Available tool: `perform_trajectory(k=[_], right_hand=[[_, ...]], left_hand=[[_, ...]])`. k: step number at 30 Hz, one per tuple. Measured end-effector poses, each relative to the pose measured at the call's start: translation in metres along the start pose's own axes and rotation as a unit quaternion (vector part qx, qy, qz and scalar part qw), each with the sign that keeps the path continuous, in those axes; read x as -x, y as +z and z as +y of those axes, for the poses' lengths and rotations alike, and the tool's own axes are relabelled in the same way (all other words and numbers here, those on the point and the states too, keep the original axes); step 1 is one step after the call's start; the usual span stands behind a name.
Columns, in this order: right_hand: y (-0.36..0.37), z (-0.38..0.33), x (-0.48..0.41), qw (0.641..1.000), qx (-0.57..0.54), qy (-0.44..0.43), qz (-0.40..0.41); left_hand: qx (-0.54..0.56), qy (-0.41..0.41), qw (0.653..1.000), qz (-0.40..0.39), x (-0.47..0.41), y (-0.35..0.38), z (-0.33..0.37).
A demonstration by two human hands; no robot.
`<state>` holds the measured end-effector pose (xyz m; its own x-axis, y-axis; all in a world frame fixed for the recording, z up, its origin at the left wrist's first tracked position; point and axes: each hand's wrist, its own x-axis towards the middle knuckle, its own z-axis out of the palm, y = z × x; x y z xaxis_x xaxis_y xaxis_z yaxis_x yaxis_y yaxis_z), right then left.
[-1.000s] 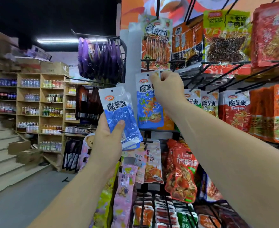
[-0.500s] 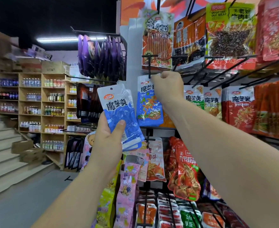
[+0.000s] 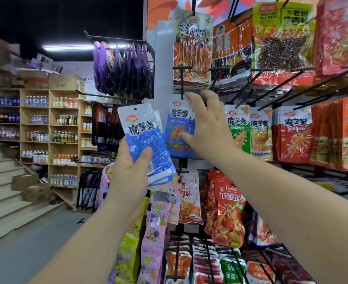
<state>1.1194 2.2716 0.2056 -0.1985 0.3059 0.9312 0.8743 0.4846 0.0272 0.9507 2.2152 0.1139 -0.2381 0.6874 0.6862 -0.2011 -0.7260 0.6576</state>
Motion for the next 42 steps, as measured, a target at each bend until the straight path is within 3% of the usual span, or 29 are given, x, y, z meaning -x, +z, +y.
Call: perform_trajectory(k=[5,12,21,27,42], right_hand=[[0.006,0.005,-0.002,0.988,0.133,-0.078,-0.024],[0.003,0.012,-0.011,0.925,0.301,-0.139,-0.183],[0.013,0.009,-0.012,0.916,0.303,-0.099,-0.242],[0.013,0.0,-0.015,0.928,0.3,-0.102,-0.194],[0.031,0.014,-0.02,0.903,0.293,-0.074,-0.304]], left_hand=[[-0.011,0.002,1.0,0.003,-0.002,0.0,-0.001],[-0.001,-0.001,1.0,-0.008,-0.001,0.001,0.001],[0.001,-0.023,1.0,0.001,-0.003,0.004,0.002],[0.008,-0.033,0.999,0.003,-0.003,0.006,0.006],[0.001,-0.039,0.999,0.002,-0.004,0.009,0.008]])
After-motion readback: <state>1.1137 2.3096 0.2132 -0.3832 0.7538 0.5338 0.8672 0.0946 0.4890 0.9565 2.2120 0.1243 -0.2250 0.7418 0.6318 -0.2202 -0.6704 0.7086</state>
